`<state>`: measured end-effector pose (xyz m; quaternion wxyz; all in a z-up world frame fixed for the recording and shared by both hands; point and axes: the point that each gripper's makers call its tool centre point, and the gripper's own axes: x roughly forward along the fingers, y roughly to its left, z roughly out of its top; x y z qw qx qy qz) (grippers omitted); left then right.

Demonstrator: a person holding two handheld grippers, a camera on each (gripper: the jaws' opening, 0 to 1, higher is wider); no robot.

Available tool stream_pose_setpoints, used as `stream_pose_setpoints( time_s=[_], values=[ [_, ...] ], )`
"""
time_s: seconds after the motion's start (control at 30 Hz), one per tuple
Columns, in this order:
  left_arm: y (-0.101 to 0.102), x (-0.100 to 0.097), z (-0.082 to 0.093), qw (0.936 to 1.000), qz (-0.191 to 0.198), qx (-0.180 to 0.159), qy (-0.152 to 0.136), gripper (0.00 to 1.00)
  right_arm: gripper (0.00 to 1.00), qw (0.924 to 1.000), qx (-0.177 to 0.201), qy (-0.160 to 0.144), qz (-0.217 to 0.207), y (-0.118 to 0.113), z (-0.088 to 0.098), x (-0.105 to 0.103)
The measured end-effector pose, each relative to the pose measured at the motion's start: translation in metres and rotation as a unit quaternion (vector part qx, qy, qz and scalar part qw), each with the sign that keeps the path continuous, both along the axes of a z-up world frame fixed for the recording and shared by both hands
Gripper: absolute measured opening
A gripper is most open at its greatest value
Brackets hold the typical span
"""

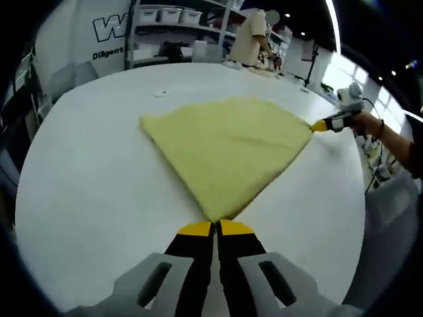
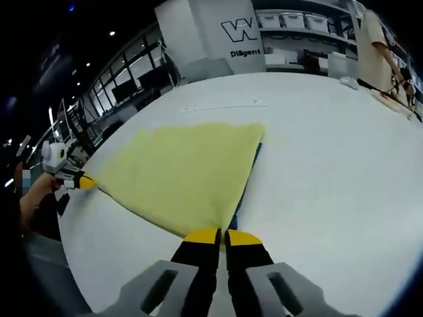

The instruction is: Fold the garment on the visible template until the final outline fits inside the template.

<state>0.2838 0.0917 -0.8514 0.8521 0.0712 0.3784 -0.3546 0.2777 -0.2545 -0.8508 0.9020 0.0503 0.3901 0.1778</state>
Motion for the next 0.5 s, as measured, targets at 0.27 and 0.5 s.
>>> stream_pose_setpoints(
  time_s=[0.27, 0.5],
  values=[
    [0.006, -0.021, 0.0, 0.9992, -0.031, 0.026, 0.005, 0.0, 0.0, 0.9999, 0.003, 0.013, 0.01, 0.006, 0.0, -0.014],
    [0.02, -0.031, 0.003, 0.999, -0.016, 0.039, 0.012, 0.0, 0.0, 0.999, 0.018, 0.029, 0.029, 0.019, 0.001, -0.032]
  ],
)
